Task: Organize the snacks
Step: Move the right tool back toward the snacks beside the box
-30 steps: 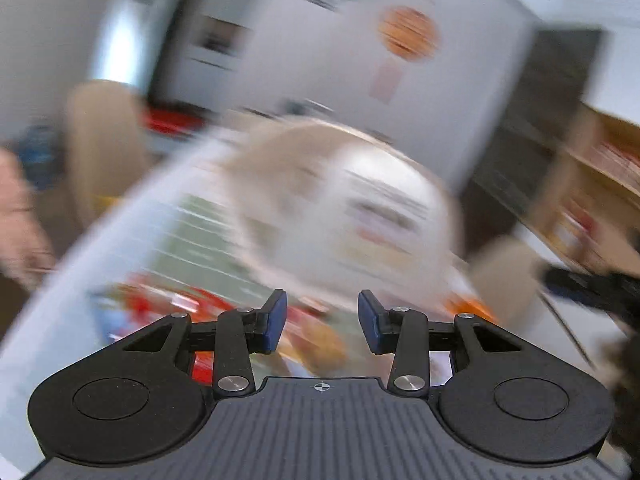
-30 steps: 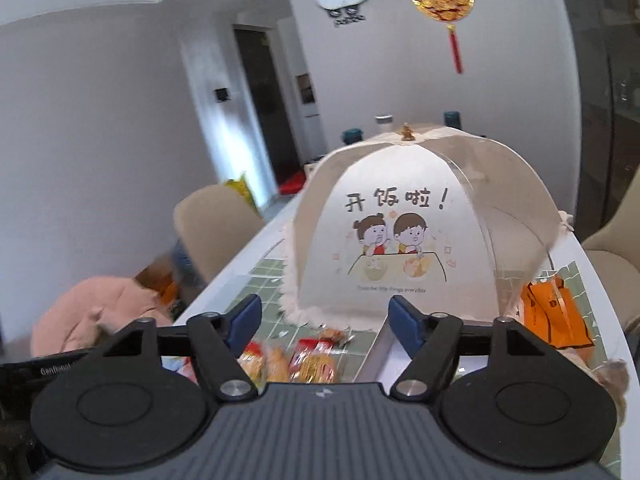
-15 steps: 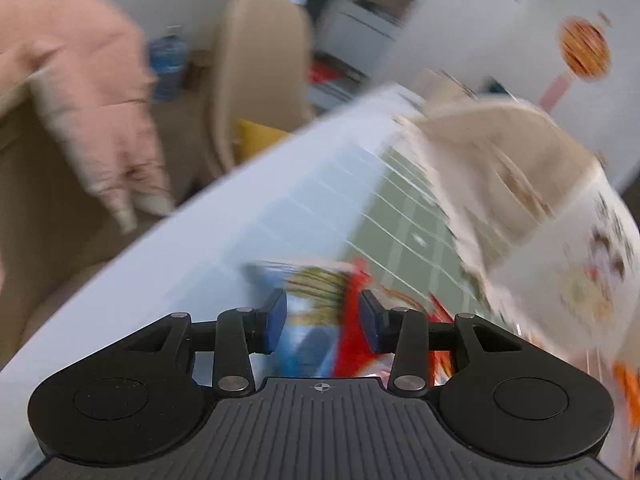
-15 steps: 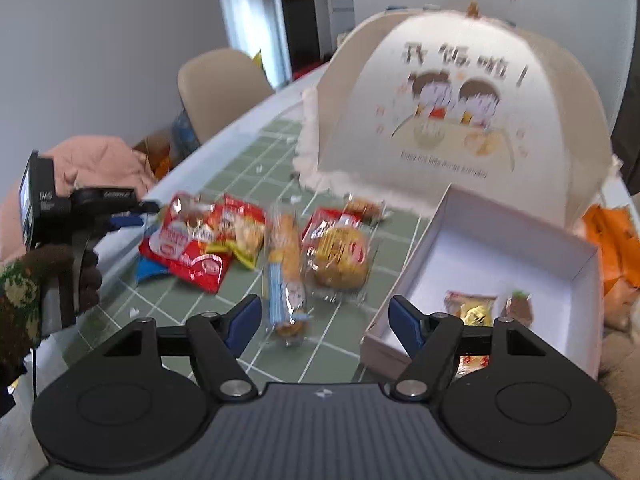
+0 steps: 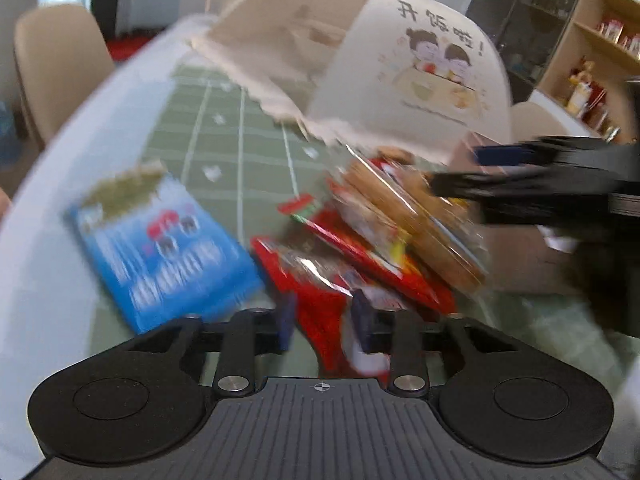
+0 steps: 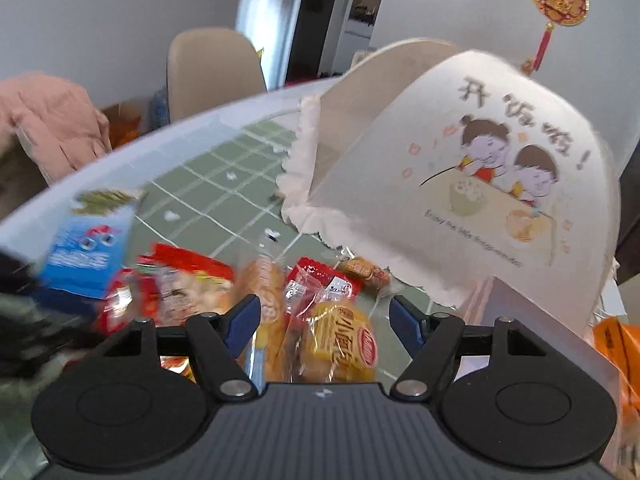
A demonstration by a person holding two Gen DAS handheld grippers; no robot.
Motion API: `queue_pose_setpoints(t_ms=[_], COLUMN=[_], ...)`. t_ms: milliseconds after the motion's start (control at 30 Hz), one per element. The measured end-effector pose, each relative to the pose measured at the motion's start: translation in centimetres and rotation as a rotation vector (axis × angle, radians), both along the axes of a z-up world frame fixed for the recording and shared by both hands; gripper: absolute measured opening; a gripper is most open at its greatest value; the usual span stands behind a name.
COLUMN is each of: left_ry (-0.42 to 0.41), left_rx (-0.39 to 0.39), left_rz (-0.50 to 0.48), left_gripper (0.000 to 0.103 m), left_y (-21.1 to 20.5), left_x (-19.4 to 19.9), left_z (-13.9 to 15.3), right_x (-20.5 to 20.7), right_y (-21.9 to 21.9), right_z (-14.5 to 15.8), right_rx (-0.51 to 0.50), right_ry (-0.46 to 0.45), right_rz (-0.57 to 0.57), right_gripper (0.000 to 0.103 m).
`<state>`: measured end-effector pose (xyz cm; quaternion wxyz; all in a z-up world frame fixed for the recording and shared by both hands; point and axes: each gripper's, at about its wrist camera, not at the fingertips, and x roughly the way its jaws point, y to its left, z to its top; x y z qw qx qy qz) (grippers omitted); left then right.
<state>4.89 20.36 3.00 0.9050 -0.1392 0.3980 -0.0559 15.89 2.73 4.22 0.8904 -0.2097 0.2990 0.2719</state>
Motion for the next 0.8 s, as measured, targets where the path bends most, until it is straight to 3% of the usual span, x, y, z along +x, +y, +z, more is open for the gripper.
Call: queue_pose_setpoints(t_ms=[67,167,333,433,533,667,800], left_ry=[0.004,-0.026,-0.097,-0.11,-0.119,-0.111,-0.028], left_rx=[-0.038,-0.083,-0.193,-0.183,-0.162,-0.076,-0.024], left_rz=[0.029,0.122,0.247,0.247,0.264,0.318,0.264], left_gripper=[0.027,0.027,0.027,0.027,0.027,0.028,0.032], left_y=[0.4,1.6,3.7,3.1,1.7,0.4,-0.6], left_x=[-0.9,-2.1,-2.2,-0.7,1.6,5.6,9.0], left_z=[0.1,1.2,2.8,3.6,3.4,2.3,-0.3], right_x=[1.3,1.3,-2.6,-5.0,-6.8,-9.2,-10.2], right_y=[0.7,0.0,-1.4,-2.6,-3.6,-4.6,-6.2], right_z=[-1.3,-1.3,-1.0,-1.3,-1.7,-1.3,0.4], right_rx=[-0.013,0.073,0.094,0.093,0.093,0.052,0.058], right_ry=[0.04,0.153,0.238,0.292,0.34,0.313,0.267], right_rz=[-0.012,-0.001,0.095,0.131,0.128,0.133,0.125], right_gripper=[0.071,0.062,0.055,0.044,0.044,0.048,0.049])
